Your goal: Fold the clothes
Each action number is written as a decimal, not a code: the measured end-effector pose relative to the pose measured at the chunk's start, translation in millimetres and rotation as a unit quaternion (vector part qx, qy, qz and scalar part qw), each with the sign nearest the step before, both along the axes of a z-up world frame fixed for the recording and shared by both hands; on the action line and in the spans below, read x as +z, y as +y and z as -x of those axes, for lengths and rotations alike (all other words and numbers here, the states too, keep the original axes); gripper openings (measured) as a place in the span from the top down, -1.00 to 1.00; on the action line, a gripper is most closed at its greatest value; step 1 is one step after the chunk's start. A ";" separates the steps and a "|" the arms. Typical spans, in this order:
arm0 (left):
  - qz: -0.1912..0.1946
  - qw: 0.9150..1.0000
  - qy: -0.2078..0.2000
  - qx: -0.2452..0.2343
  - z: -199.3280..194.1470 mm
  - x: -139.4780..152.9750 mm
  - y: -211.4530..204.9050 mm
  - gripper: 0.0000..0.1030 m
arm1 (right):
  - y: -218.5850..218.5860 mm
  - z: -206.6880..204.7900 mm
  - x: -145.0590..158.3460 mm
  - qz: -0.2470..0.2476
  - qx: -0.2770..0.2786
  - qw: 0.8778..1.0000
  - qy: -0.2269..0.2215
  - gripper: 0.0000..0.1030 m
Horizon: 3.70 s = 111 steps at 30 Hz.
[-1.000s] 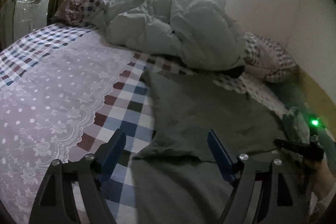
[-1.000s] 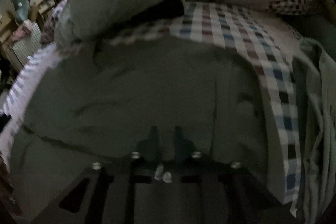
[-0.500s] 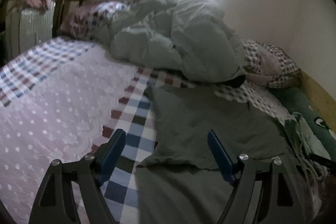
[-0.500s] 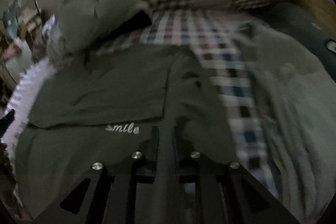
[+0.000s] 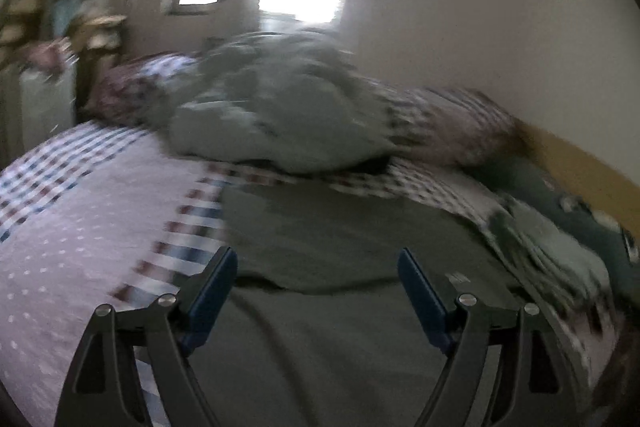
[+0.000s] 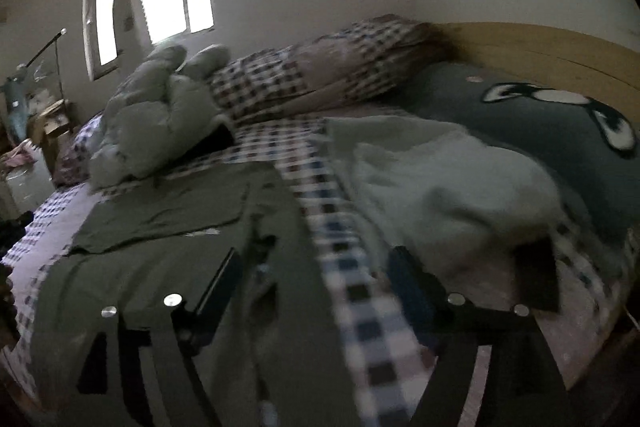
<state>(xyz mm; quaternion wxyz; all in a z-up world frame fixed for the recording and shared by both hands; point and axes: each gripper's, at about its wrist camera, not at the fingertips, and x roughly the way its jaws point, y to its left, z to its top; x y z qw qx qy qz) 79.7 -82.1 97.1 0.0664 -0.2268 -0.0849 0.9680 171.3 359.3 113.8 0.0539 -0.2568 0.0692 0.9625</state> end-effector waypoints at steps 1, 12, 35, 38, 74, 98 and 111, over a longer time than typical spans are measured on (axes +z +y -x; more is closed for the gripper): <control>0.011 1.000 0.000 -0.019 -5.7 -0.6 19.4 -0.66 | 4.7 -6.1 -1.3 0.005 -0.004 1.000 0.002 -0.63; 0.026 0.975 -0.063 -0.212 -105.4 -31.3 221.2 -0.66 | 61.0 -51.8 -7.1 0.053 -0.056 0.995 0.058 -0.77; -0.088 0.960 -0.142 -0.225 -145.1 -103.4 323.1 -0.66 | 132.4 -78.1 -21.5 0.156 -0.065 0.984 0.062 -0.78; -0.122 0.953 -0.156 -0.228 -145.3 -109.1 327.2 -0.66 | 138.2 -80.0 -23.4 0.168 -0.068 0.981 0.063 -0.78; -0.148 0.959 -0.137 -0.198 -147.9 -95.0 338.1 -0.05 | 137.4 -80.1 -26.2 0.165 -0.043 0.984 0.057 -0.78; -0.145 0.966 -0.092 -0.192 -123.3 -27.0 305.3 0.97 | 133.3 -79.2 -25.8 0.160 -0.026 0.985 0.053 -0.78; -0.212 0.946 -0.044 -0.241 -43.6 131.8 228.8 0.97 | 84.8 -40.1 -19.2 0.130 0.070 0.989 0.011 -0.78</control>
